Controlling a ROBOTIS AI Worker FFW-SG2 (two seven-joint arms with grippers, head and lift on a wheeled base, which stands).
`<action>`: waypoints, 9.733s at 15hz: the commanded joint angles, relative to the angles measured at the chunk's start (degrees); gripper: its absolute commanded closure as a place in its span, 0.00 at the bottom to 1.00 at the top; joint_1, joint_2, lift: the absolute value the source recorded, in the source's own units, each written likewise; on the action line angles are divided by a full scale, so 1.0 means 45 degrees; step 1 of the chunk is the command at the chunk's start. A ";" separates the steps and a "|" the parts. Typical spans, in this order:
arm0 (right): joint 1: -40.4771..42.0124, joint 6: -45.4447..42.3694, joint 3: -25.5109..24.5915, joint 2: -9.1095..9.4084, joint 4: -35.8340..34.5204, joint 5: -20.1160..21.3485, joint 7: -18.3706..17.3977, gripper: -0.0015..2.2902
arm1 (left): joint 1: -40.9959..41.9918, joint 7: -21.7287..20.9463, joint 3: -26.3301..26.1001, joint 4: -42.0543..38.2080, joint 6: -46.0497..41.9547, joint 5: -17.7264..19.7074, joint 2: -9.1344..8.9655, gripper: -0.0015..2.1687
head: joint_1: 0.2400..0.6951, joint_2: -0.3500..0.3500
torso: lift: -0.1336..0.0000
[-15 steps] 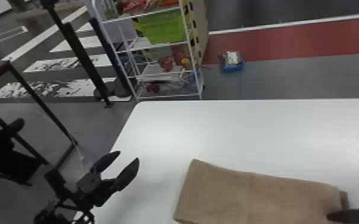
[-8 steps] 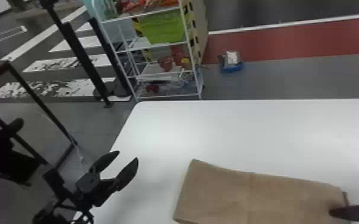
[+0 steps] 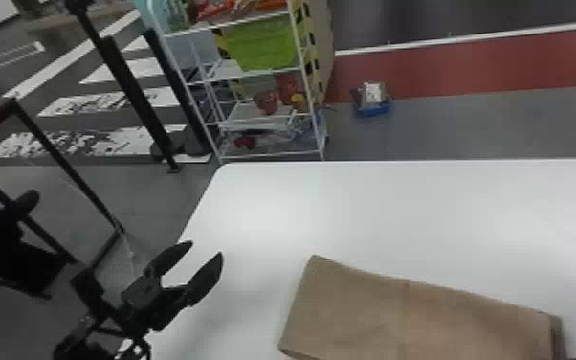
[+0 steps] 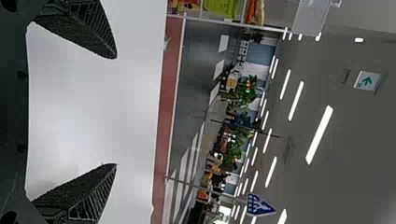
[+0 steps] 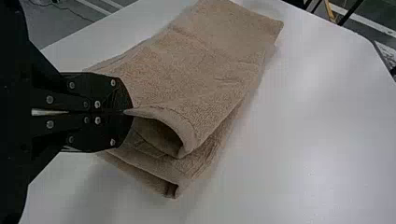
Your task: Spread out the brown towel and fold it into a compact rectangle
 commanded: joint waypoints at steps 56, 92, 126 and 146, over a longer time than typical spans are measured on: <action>-0.2732 0.0065 -0.0829 0.0809 0.0941 -0.1451 0.0249 0.54 | 0.0340 -0.0099 0.0204 -0.0877 0.0742 0.0137 -0.0033 0.02 | 1.00 0.93 | 0.07; -0.4021 0.0065 0.5284 0.5262 0.3734 -0.0552 -0.3403 0.82 | 0.0242 -0.0080 0.0418 -0.0564 0.0625 0.0098 -0.0033 0.02 | 1.00 1.00 | 0.07; -0.3474 0.0065 0.4776 0.0809 0.2660 -0.0630 -0.1587 0.81 | 0.0164 0.0018 0.0204 -0.0545 0.0625 0.0000 -0.0033 0.02 | 1.00 1.00 | 0.07; -0.1052 0.0065 0.0303 -0.0929 -0.0738 -0.1431 0.1675 0.76 | 0.0105 0.0135 -0.0031 -0.0643 0.0742 -0.0176 -0.0033 0.02 | 1.00 1.00 | 0.07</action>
